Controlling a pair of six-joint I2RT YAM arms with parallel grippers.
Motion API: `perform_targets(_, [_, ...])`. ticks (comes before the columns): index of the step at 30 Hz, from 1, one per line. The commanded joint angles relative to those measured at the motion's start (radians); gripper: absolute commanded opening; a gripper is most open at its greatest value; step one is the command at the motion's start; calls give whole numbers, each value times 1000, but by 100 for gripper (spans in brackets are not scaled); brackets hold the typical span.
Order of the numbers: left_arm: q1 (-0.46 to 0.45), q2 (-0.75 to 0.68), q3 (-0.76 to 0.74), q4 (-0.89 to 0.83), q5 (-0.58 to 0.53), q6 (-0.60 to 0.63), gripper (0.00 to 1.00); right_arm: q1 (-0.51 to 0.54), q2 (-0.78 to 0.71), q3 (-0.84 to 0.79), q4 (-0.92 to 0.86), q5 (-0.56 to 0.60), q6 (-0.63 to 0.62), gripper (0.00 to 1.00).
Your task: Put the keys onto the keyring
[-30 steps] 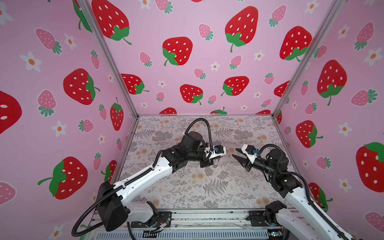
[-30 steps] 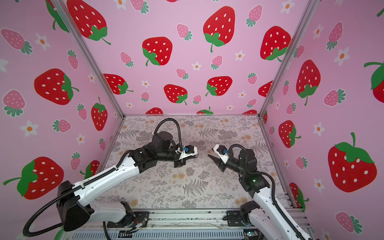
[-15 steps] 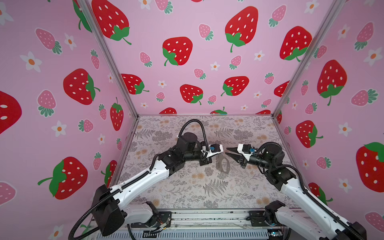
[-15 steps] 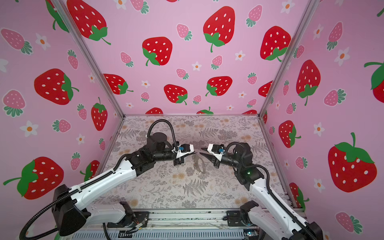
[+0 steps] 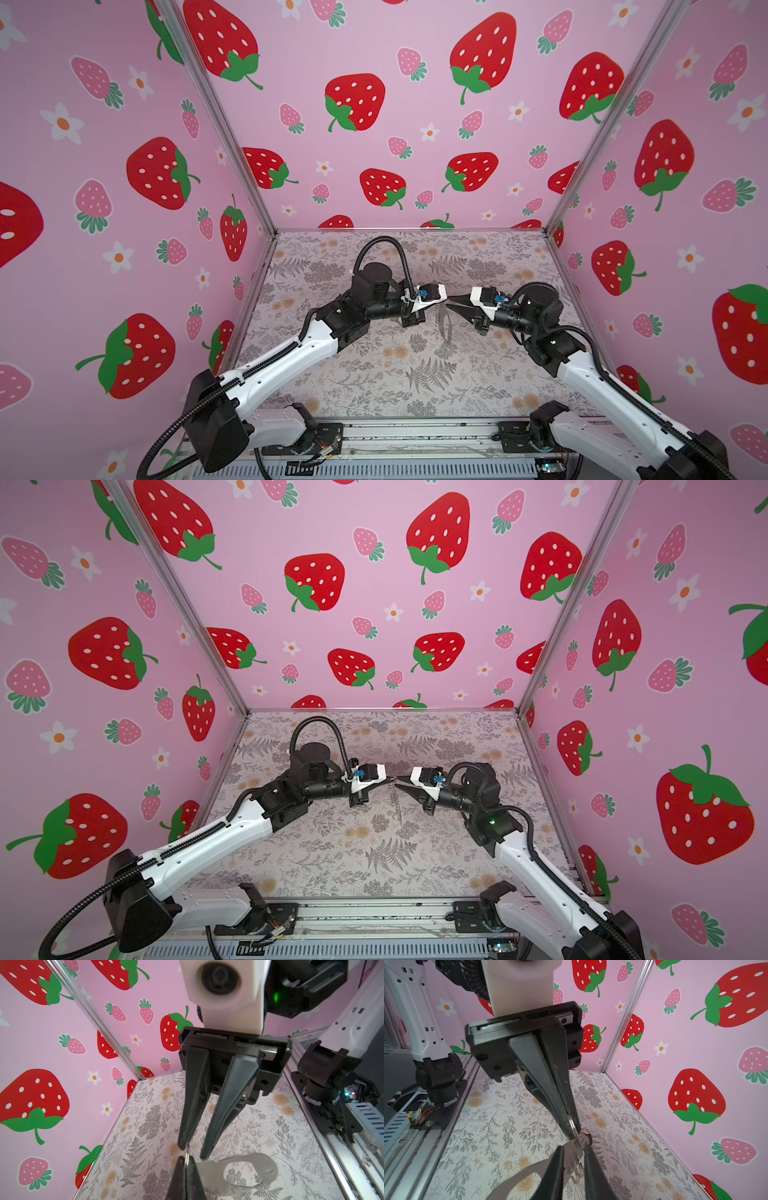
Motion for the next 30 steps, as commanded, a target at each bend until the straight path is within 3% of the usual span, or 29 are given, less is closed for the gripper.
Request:
perform_targets(1, [3,-16,6,33,40,-3,2,8,-6,23,33,-27,7,20])
perform_targets(6, [-1,-19,5,37,49,-11,2,12,-12,21,20,-28,9,20])
perform_targets(21, [-11,-26,12,-3,43,12,5,21,-24,18,17,-17,-7,5])
perform_targets(24, [-11,-30,13,-7,36,9,19,22,-25,20,10,-9,-24,3])
perform_targets(26, [-11,-40,9,-10,14,2,36,25,-24,19,-1,0,-44,3])
perform_targets(30, [4,-88,-29,6,-44,-11,50,37,-55,17,-9,40,-93,3])
